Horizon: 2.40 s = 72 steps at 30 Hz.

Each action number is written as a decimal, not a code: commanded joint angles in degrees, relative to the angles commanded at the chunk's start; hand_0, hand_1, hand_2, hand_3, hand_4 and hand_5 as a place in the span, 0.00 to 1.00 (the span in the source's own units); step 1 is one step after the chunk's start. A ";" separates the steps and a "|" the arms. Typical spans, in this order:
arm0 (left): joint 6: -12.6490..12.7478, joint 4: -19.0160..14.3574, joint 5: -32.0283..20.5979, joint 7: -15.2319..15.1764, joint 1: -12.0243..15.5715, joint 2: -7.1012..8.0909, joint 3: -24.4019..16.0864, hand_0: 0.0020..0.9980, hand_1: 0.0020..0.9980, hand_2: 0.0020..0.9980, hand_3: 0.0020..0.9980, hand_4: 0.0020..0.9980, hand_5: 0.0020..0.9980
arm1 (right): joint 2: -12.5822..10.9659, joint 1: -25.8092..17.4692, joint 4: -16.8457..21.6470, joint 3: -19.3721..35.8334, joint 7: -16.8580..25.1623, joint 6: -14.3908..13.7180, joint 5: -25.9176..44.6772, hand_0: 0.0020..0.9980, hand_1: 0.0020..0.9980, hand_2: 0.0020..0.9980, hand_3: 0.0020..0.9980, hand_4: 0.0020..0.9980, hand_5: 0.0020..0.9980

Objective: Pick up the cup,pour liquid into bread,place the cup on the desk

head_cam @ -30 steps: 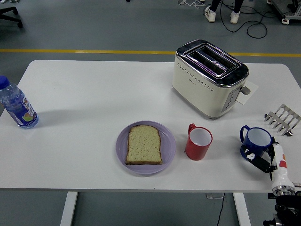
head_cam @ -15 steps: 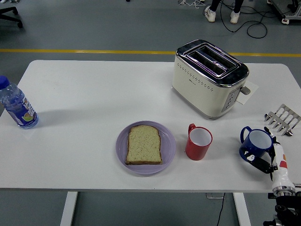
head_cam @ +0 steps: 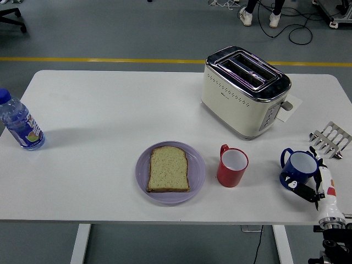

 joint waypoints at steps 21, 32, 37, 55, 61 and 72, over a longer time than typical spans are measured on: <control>-0.01 -0.03 0.36 -0.01 -0.50 0.18 -0.88 0.63 0.64 0.65 0.50 0.24 0.86 | -1.12 -2.58 12.06 4.19 -0.47 -1.04 -4.39 0.91 0.83 0.97 1.00 0.89 0.03; -0.04 -0.03 0.52 0.02 -0.68 0.36 -1.02 0.63 0.64 0.65 0.50 0.24 0.86 | -1.81 -4.68 24.17 6.71 -2.05 -1.92 -8.58 0.91 0.83 0.97 1.00 0.91 0.05; -0.04 -0.03 0.47 0.02 -0.67 0.39 -1.04 0.63 0.64 0.65 0.50 0.24 0.86 | -1.45 -4.80 26.70 8.31 -2.30 -2.27 -8.05 0.90 0.81 0.93 0.98 0.89 0.08; -0.07 -0.02 0.25 0.02 -0.54 0.39 -0.72 0.63 0.64 0.65 0.50 0.24 0.86 | 2.21 -5.43 31.04 21.12 0.56 6.60 26.28 0.67 0.60 0.67 0.60 0.64 0.18; -0.08 -0.01 0.24 0.03 -0.34 0.37 -0.69 0.63 0.64 0.65 0.50 0.24 0.86 | 3.14 -6.03 30.39 26.70 -4.39 13.08 38.39 0.67 0.60 0.66 0.60 0.64 0.19; -0.09 0.04 0.12 0.03 0.00 0.30 -0.09 0.63 0.64 0.65 0.50 0.24 0.86 | 4.30 -6.33 28.02 35.17 -16.82 21.17 45.46 0.67 0.60 0.67 0.61 0.64 0.21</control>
